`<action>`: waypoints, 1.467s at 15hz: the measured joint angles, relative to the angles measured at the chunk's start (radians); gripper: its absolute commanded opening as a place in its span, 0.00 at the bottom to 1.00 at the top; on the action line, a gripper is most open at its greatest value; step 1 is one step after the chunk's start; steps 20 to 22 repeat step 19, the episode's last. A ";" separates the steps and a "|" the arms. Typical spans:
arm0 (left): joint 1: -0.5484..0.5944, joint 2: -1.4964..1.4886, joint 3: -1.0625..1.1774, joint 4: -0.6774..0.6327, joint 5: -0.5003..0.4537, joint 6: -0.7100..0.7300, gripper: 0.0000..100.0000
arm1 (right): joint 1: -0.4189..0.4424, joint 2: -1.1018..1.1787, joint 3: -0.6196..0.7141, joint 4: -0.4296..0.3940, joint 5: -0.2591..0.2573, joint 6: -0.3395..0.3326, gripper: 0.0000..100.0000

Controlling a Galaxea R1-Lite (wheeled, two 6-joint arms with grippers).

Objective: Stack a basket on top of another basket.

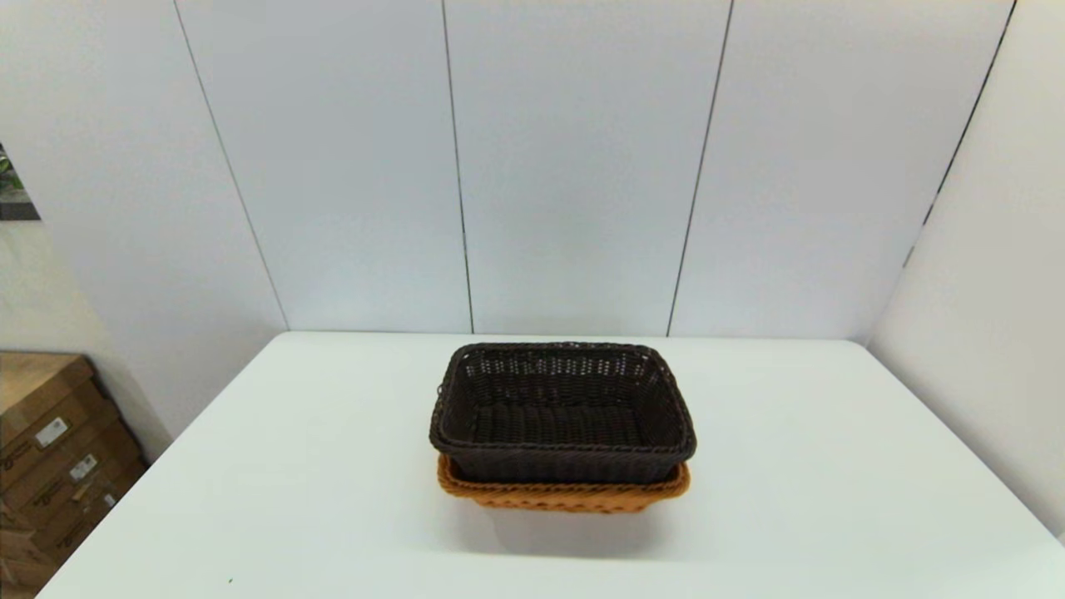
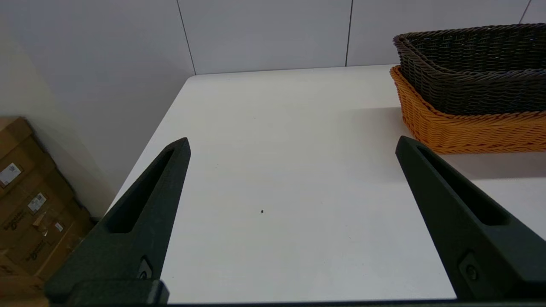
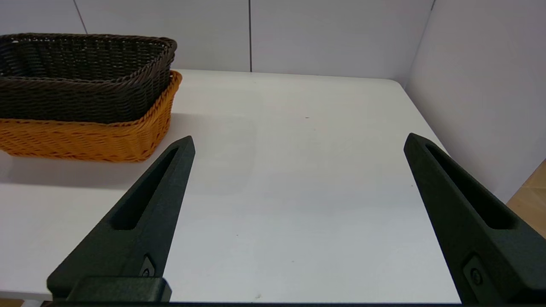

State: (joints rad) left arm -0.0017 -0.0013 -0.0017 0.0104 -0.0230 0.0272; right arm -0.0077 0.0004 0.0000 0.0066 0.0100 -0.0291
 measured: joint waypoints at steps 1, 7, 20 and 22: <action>0.000 0.000 0.000 0.000 0.000 0.000 1.00 | 0.000 0.000 0.000 0.000 0.000 0.000 1.00; 0.000 0.000 0.000 0.000 0.000 0.000 1.00 | 0.000 0.000 0.000 0.001 0.000 0.000 1.00; 0.000 0.000 0.000 0.000 0.000 0.000 1.00 | 0.000 0.000 0.000 0.000 -0.002 0.000 1.00; 0.000 0.000 0.000 0.000 0.000 0.000 1.00 | 0.000 0.000 0.000 0.000 -0.002 0.000 1.00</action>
